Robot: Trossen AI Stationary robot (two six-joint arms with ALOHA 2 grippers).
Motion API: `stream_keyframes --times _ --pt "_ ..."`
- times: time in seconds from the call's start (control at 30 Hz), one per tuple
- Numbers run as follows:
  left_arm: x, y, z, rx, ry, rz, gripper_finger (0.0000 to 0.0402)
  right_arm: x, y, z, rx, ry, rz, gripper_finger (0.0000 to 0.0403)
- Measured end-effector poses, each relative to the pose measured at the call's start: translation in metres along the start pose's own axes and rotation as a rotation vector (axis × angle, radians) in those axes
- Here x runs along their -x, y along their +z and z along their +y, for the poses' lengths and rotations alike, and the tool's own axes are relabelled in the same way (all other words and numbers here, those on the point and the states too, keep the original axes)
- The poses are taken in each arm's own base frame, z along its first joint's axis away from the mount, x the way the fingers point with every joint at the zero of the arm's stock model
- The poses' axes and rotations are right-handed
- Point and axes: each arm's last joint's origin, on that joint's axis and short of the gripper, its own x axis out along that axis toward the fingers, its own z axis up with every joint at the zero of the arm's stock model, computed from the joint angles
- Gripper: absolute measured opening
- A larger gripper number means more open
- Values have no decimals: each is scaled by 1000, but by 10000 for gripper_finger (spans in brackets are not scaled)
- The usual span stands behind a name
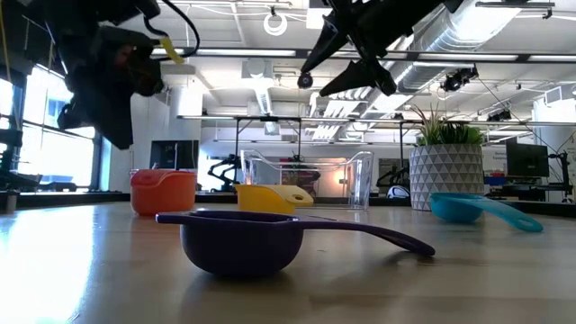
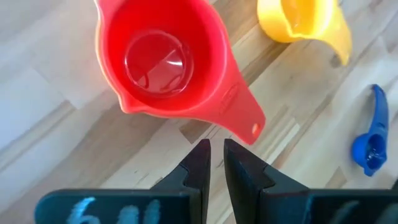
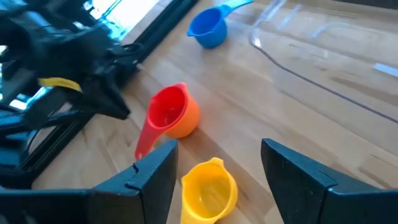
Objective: Nest measuring cups in basket
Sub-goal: Stack the yellow measuring cup on the top of the red measuring cup
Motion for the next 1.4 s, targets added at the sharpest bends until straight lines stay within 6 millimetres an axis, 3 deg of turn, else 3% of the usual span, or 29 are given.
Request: stream_keyframes --times 0.27,0.5,0.77,0.97,1.17,1.4 --pt "27 7 2 -85 -10 -54 35 5 -9 9 -30 -21 -1 222" --pt "35 10 9 -127 -1 -87 35 -1 -26 27 -28 40 -19 222" --pt "36 11 11 -187 11 -85 35 -38 -53 50 -52 45 42 222" --pt "36 11 12 -204 20 -77 35 -67 -44 82 58 -58 97 222" --pt "35 9 14 -238 39 -58 35 -86 -27 85 123 -249 179 222" --pt "35 8 15 -248 49 -51 35 -109 -31 67 118 -313 299 222"
